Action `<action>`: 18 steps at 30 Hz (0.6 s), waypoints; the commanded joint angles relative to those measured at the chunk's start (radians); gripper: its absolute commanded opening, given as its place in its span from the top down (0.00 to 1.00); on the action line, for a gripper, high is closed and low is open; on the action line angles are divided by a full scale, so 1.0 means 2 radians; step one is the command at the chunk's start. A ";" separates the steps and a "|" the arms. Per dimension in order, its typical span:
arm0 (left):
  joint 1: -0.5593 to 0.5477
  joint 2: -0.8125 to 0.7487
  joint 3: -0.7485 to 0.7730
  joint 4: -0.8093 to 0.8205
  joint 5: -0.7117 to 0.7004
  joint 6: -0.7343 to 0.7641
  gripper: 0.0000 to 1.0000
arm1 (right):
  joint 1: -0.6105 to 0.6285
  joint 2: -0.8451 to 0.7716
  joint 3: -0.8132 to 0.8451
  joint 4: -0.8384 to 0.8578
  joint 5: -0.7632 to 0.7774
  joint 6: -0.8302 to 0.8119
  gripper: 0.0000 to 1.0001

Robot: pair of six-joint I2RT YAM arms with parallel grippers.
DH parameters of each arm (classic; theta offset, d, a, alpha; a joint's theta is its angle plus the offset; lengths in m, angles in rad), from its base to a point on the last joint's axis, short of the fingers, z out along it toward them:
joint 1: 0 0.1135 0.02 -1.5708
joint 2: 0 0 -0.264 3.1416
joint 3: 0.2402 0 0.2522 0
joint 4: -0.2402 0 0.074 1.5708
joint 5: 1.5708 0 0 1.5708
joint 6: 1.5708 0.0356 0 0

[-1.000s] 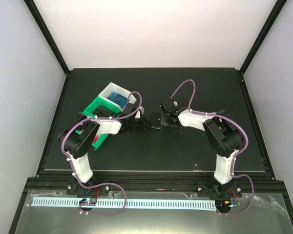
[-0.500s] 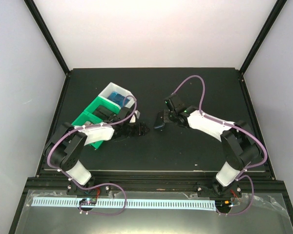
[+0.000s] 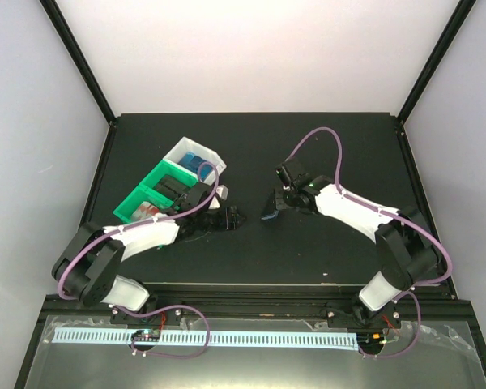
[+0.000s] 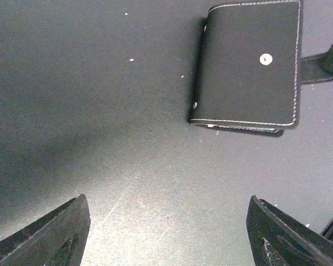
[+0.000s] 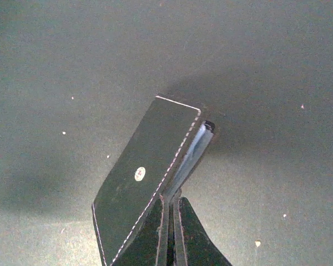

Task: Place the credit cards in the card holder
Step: Open the card holder at the center of the board.

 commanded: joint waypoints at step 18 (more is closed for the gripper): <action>-0.002 0.070 0.050 0.075 0.113 -0.010 0.15 | 0.032 0.002 0.039 -0.015 -0.002 -0.015 0.99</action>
